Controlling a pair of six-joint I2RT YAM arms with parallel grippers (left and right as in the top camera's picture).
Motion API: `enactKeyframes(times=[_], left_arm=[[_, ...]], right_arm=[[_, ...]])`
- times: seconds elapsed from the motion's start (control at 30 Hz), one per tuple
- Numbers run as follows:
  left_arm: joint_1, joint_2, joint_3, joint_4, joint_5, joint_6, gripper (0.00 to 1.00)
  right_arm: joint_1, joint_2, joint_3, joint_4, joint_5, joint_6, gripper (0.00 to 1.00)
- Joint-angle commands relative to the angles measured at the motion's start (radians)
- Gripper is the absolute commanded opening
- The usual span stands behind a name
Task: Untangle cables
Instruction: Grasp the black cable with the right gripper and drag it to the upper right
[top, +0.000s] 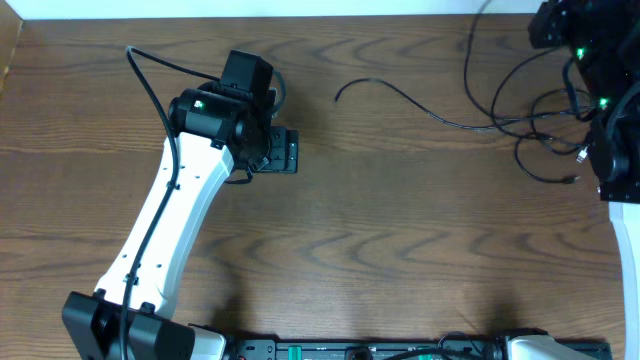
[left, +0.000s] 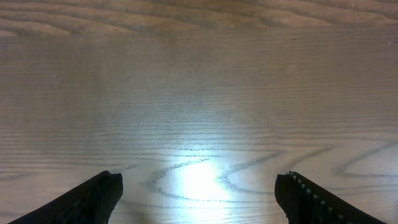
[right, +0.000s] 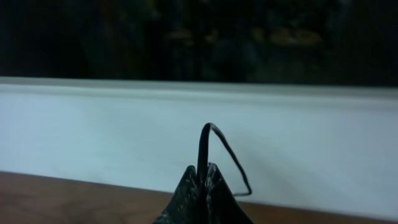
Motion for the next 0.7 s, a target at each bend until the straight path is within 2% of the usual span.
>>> enactKeyframes(times=[0.0,0.13,0.3,0.37,0.53,0.67], left_arm=[[0.002,-0.001,0.002,-0.003,0.003,-0.002,0.84],[0.002,-0.001,0.002,-0.003,0.003,-0.002,0.84],[0.002,-0.001,0.002,-0.002,0.003,-0.002,0.84],[0.002,-0.001,0.002,0.002,0.003,-0.002,0.84],[0.002,-0.001,0.002,0.067,0.032,-0.002,0.86],[0.002,-0.001,0.002,0.176,0.081,-0.002,0.90]], right_arm=[[0.000,-0.011,0.018,0.095,-0.230,0.051,0.01],[0.000,-0.011,0.018,0.242,-0.332,0.131,0.01],[0.000,-0.011,0.018,0.338,-0.344,0.195,0.01],[0.000,-0.007,0.018,0.277,-0.384,0.201,0.01],[0.000,0.047,0.018,-0.093,-0.488,0.183,0.06],[0.001,0.128,0.018,-0.346,-0.549,0.165,0.05]])
